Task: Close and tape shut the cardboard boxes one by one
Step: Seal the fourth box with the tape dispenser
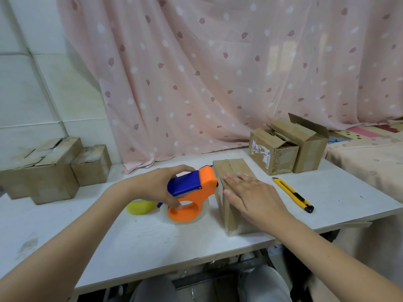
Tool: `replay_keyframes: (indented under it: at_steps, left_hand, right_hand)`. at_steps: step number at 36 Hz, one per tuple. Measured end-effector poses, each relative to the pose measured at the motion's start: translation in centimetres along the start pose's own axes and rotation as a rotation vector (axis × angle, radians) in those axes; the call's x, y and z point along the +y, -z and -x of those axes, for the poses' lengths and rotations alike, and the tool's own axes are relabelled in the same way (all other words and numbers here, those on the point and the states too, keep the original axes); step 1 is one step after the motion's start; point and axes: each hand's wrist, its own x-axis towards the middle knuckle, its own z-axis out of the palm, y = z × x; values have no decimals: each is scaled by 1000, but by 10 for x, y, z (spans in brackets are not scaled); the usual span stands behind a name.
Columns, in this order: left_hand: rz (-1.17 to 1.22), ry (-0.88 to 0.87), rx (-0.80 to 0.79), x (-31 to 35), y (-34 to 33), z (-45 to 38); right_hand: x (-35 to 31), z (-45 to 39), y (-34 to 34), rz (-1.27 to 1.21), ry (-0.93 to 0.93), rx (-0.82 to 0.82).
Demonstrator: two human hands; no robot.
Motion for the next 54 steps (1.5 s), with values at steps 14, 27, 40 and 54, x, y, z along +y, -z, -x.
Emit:
replay_keyframes:
  at_steps: [14,27,40,54]
  left_hand:
    - [-168,12,-61,-4,10,12]
    - [-213,54,-72,2,10,12]
    - [-137,100,-56,-8,2,21]
    - [-118,84,-57,-7,-1,13]
  right_hand:
    - [1,-2,-3,-1,-7,8]
    - [2,1,0,-26,-10,-8]
    - [-28,-25,32,-115,-236,21]
    - [-42,-86,65,35,-420,-494]
